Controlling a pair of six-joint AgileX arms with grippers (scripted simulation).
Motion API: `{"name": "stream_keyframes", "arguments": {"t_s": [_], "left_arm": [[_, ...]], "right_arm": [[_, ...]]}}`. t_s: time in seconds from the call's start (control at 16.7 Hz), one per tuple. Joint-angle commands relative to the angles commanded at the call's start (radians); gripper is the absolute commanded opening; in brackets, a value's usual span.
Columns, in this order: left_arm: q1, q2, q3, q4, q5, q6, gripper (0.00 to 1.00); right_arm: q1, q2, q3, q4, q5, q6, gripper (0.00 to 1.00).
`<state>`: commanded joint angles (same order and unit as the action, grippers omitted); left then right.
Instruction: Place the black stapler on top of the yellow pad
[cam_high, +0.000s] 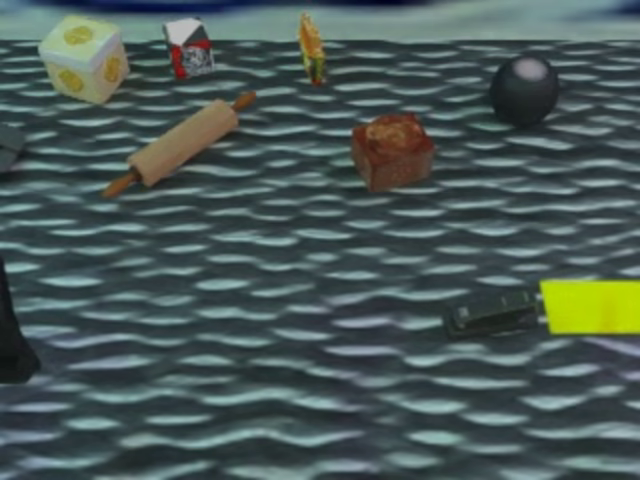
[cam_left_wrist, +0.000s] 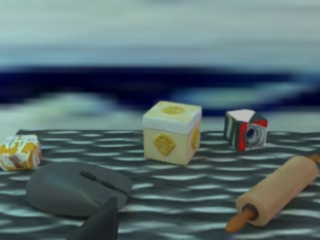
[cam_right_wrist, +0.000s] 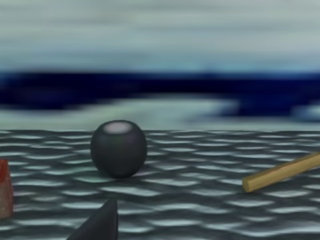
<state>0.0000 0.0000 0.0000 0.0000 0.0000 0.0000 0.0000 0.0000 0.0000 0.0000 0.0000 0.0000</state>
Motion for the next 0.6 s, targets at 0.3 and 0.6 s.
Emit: {"name": "stream_keyframes", "arguments": {"t_s": [0.3,0.6], "left_arm": [[0.0,0.0,0.0,0.0,0.0,0.0,1.0],[0.0,0.0,0.0,0.0,0.0,0.0,1.0]], "right_arm": [[0.02,0.062,0.062,-0.048,-0.002,-0.05,1.0],[0.102,0.378,0.342,-0.257,-0.003,-0.27,1.0]]}}
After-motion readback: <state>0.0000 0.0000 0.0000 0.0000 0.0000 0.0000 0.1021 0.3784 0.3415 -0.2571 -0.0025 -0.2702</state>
